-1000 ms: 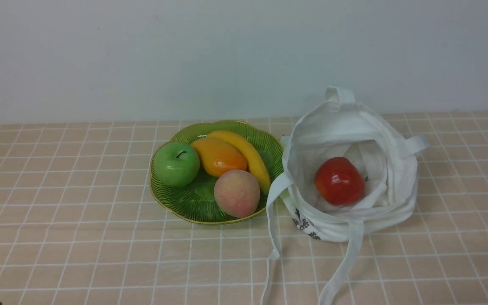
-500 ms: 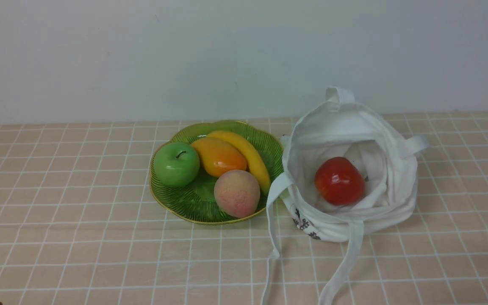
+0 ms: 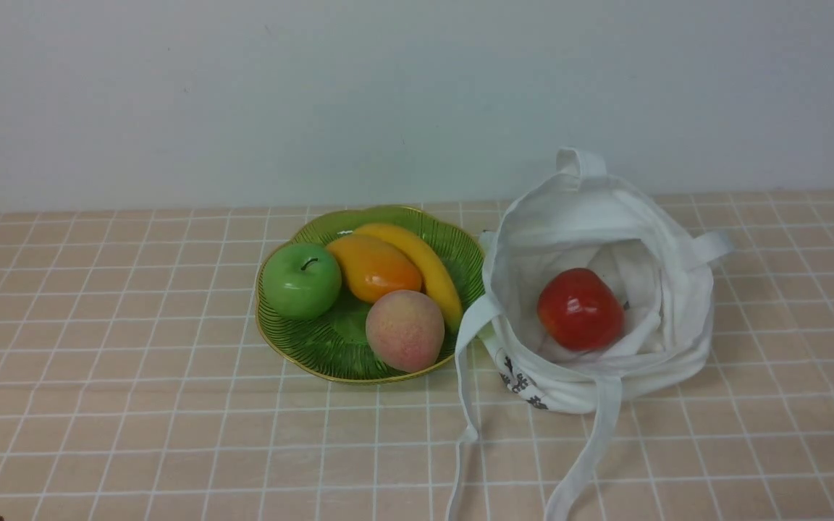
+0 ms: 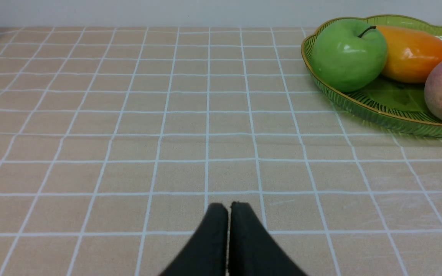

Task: Take the fruit out of the bag on the brown coffee tablecloth and place them on the plate.
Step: 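Reach into the cloth bag and grasp a fruit inside it with the right gripper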

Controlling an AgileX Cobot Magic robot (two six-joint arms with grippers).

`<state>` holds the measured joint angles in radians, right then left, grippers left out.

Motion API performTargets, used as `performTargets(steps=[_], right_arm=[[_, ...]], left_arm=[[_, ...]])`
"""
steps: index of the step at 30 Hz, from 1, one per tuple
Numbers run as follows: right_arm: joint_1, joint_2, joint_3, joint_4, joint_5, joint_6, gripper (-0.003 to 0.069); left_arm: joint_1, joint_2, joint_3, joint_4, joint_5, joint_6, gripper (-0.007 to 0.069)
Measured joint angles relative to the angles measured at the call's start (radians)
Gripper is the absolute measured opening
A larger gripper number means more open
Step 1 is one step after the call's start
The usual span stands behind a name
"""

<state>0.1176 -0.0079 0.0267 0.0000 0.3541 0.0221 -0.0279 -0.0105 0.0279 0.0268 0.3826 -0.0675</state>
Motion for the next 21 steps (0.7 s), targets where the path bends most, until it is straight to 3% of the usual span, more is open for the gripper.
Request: performTargets(steps=[10, 13, 14, 15, 17, 19, 21], right_arm=[[0.0, 0.0, 0.0, 0.043, 0.002, 0.023, -0.0015], [0.0, 0.0, 0.0, 0.222, -0.003, 0.115, -0.0015], [0.0, 0.0, 0.002, 0.404, -0.009, 0.204, -0.0015], [0.0, 0.0, 0.002, 0.475, -0.01, 0.234, -0.0015], [0.0, 0.0, 0.002, 0.557, -0.01, 0.26, -0.0015], [0.0, 0.0, 0.002, 0.722, -0.023, 0.3, -0.0015], [0.0, 0.0, 0.002, 0.772, -0.031, 0.305, -0.0015]], left_arm=[[0.0, 0.0, 0.0, 0.0, 0.0, 0.0, -0.0008], [0.0, 0.0, 0.0, 0.0, 0.0, 0.0, -0.0008], [0.0, 0.0, 0.0, 0.0, 0.0, 0.0, -0.0008], [0.0, 0.0, 0.0, 0.0, 0.0, 0.0, -0.0008], [0.0, 0.0, 0.0, 0.0, 0.0, 0.0, -0.0008], [0.0, 0.0, 0.0, 0.0, 0.0, 0.0, -0.0008], [0.0, 0.0, 0.0, 0.0, 0.0, 0.0, -0.0008]])
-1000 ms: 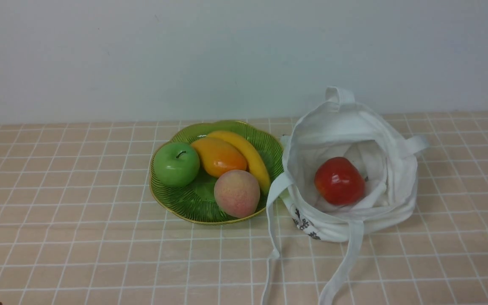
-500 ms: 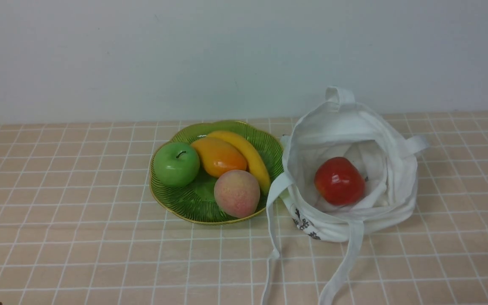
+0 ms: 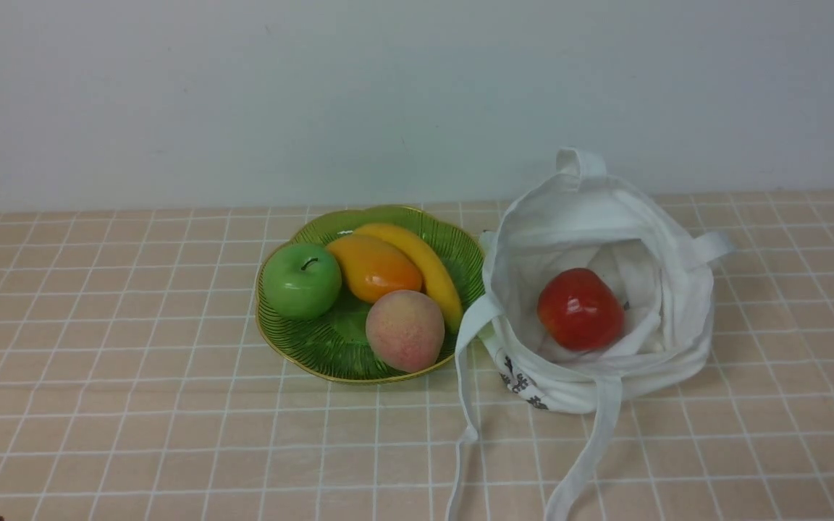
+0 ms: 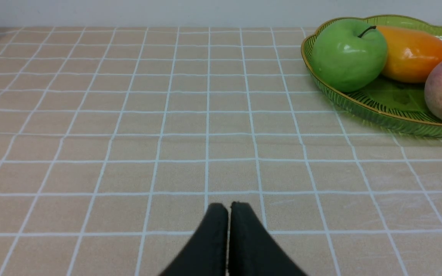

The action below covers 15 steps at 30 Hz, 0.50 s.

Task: Take the fruit out of the bag on the brown coffee tablecloth and place them on the plate.
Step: 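Reach into the cloth bag and grasp a fruit inside it with the right gripper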

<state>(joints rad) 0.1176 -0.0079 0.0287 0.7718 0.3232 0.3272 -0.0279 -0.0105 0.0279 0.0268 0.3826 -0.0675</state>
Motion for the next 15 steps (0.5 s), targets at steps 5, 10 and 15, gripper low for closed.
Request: performTargets(steps=[5, 10, 15], right_arm=[[0.0, 0.0, 0.0, 0.036, -0.003, -0.002, -0.0015], [0.0, 0.0, -0.013, 0.045, 0.034, -0.122, -0.0015], [0.0, 0.001, -0.199, -0.002, 0.071, -0.362, -0.0015]], left_arm=[[0.0, 0.0, 0.0, 0.0, 0.0, 0.0, -0.0008], [0.0, 0.0, 0.0, 0.0, 0.0, 0.0, -0.0008], [0.0, 0.0, 0.0, 0.0, 0.0, 0.0, -0.0008]])
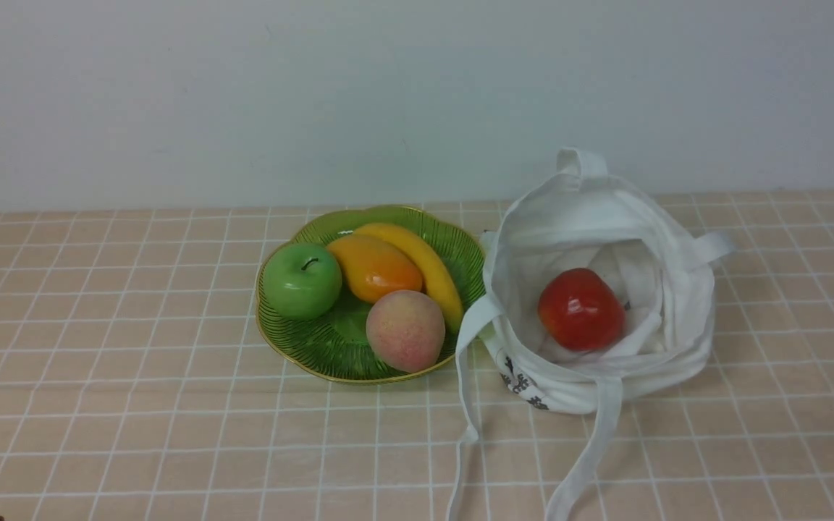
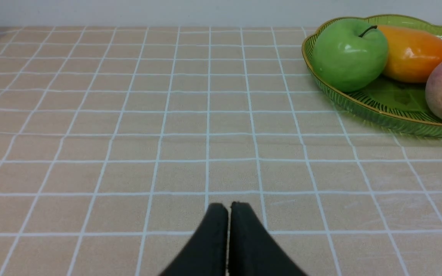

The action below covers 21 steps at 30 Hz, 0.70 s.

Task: Take the fruit out of the bag on the brown coffee tablecloth and place them on the plate.
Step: 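Reach into the cloth bag and grasp a fruit inside it with the right gripper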

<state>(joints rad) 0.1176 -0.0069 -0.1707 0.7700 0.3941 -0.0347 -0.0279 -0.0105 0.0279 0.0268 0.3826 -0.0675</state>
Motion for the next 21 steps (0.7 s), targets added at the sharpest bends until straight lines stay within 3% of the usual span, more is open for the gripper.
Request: performTargets(steps=[3, 7, 9, 12, 16, 21], right_arm=[[0.0, 0.059, -0.142, -0.099, 0.047, -0.079, -0.0015], [0.0, 0.241, -0.288, -0.314, 0.238, -0.077, -0.0014], [0.0, 0.417, -0.343, -0.452, 0.399, -0.005, -0.0014], [0.0, 0.645, -0.381, -0.539, 0.531, 0.092, -0.0013], [0.0, 0.898, -0.427, -0.538, 0.567, 0.082, -0.001], [0.006, 1.176, -0.519, -0.425, 0.566, -0.069, 0.0003]], left_arm=[[0.0, 0.0, 0.0, 0.0, 0.0, 0.0, -0.0008], [0.0, 0.0, 0.0, 0.0, 0.0, 0.0, -0.0008], [0.0, 0.0, 0.0, 0.0, 0.0, 0.0, -0.0008], [0.0, 0.0, 0.0, 0.0, 0.0, 0.0, -0.0008], [0.0, 0.0, 0.0, 0.0, 0.0, 0.0, -0.0008], [0.0, 0.0, 0.0, 0.0, 0.0, 0.0, -0.0008]])
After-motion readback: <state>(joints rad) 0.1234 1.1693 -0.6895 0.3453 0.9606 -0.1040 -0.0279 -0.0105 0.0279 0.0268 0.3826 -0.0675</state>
